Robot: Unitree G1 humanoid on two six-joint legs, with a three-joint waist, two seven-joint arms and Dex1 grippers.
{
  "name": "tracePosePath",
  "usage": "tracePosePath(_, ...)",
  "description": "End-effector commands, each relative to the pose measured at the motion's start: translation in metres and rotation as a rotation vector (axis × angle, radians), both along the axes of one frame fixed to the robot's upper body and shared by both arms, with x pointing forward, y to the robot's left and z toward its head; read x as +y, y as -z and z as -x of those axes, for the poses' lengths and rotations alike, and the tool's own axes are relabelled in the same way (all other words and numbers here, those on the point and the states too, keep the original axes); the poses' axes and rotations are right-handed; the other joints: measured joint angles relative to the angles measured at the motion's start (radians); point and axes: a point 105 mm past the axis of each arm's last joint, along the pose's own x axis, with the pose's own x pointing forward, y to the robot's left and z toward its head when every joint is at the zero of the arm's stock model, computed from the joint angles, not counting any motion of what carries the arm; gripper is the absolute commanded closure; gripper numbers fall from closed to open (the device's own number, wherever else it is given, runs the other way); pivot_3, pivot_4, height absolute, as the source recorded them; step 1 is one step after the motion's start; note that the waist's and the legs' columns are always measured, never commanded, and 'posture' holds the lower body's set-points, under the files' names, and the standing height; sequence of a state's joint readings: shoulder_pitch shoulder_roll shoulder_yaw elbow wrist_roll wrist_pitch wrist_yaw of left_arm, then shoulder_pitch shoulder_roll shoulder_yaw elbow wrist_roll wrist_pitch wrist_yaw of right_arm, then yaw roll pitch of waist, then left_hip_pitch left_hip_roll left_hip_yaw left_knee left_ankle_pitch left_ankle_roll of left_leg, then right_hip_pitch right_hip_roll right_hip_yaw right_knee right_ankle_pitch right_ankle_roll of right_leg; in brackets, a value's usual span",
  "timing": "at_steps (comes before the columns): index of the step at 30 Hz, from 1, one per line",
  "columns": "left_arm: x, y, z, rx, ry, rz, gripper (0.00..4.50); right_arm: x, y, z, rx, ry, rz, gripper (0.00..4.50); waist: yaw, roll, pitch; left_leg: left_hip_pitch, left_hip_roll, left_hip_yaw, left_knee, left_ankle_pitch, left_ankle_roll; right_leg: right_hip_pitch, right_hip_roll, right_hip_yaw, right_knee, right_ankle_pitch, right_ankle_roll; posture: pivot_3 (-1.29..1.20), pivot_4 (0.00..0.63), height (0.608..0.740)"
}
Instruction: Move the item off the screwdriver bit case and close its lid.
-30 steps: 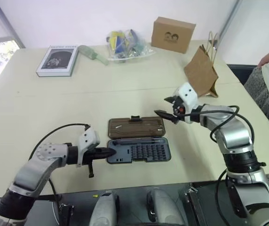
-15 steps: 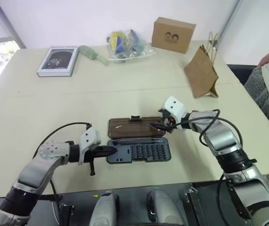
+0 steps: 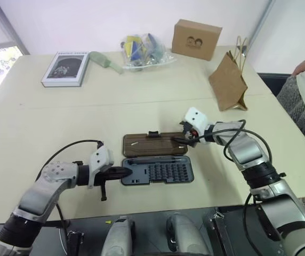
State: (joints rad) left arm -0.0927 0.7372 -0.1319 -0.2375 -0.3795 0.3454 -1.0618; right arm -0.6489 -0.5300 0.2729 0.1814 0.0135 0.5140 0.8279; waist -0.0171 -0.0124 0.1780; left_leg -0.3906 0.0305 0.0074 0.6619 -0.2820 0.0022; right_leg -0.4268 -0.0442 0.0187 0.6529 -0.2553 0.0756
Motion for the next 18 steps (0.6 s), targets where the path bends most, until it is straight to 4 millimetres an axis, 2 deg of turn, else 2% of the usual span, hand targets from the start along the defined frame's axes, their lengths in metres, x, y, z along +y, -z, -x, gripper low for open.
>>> tracePosePath(1, 0.0065, 0.0097, 0.0035, 0.042, -0.014, -0.038, 4.5, 0.0024, -0.0066, 0.0002, -0.032, -0.027, 0.009, 0.85, 0.0, 0.0, 0.0, 0.0, 0.0, 0.0, 0.0, 0.0, 0.0, 0.0, 0.0, 0.0, 0.0, 0.0, 0.0, 0.0, 0.15, 0.74)
tracePosePath(2, 0.0075, 0.0106, 0.0035, 0.042, -0.015, -0.04, 4.5, 0.0031, -0.0057, 0.0009, -0.029, -0.03, 0.009, 0.85, 0.0, 0.0, 0.0, 0.0, 0.0, 0.0, 0.0, 0.0, 0.0, 0.0, 0.0, 0.0, 0.0, 0.0, 0.0, 0.0, 0.15, 0.74)
tracePosePath(5, 0.0104, 0.0129, 0.0025, 0.042, -0.02, -0.044, 4.5, 0.0048, -0.003, 0.0028, -0.025, -0.044, 0.017, 1.72, 0.0, 0.0, 0.0, 0.0, 0.0, 0.0, 0.0, 0.0, 0.0, 0.0, 0.0, 0.0, 0.0, 0.0, 0.0, 0.0, 0.15, 0.74)
tracePosePath(8, 0.0109, 0.0131, 0.0021, 0.037, -0.021, -0.045, 4.5, 0.0054, -0.0023, 0.0039, -0.024, -0.052, 0.02, 3.18, -0.001, 0.0, 0.0, 0.0, 0.0, 0.0, 0.0, 0.0, 0.0, 0.0, 0.0, 0.0, 0.0, 0.0, 0.0, 0.0, 0.15, 0.74)
tracePosePath(10, 0.0108, 0.0131, 0.0018, 0.035, -0.02, -0.045, 4.5, 0.0055, -0.0014, 0.0045, -0.025, -0.057, 0.027, 4.32, -0.002, 0.0, -0.001, 0.0, 0.0, 0.0, 0.0, 0.0, 0.0, 0.0, 0.0, 0.0, 0.0, 0.0, 0.0, 0.0, 0.15, 0.74)
tracePosePath(11, 0.0105, 0.0127, 0.0013, 0.033, -0.021, -0.045, 4.5, 0.0057, -0.0007, 0.0052, -0.027, -0.065, 0.035, 4.48, -0.004, -0.002, -0.002, 0.001, 0.0, 0.0, 0.0, 0.0, 0.0, 0.001, 0.0, 0.0, 0.0, 0.0, 0.0, 0.0, 0.15, 0.74)
tracePosePath(18, 0.0091, 0.0081, -0.0023, 0.024, -0.02, -0.045, 4.5, 0.0061, -0.0001, 0.0082, -0.054, -0.105, 0.083, 4.48, -0.01, -0.003, -0.003, 0.005, 0.002, 0.0, 0.0, 0.0, 0.001, 0.003, 0.003, 0.0, 0.001, 0.0, -0.001, 0.0, 0.15, 0.74)
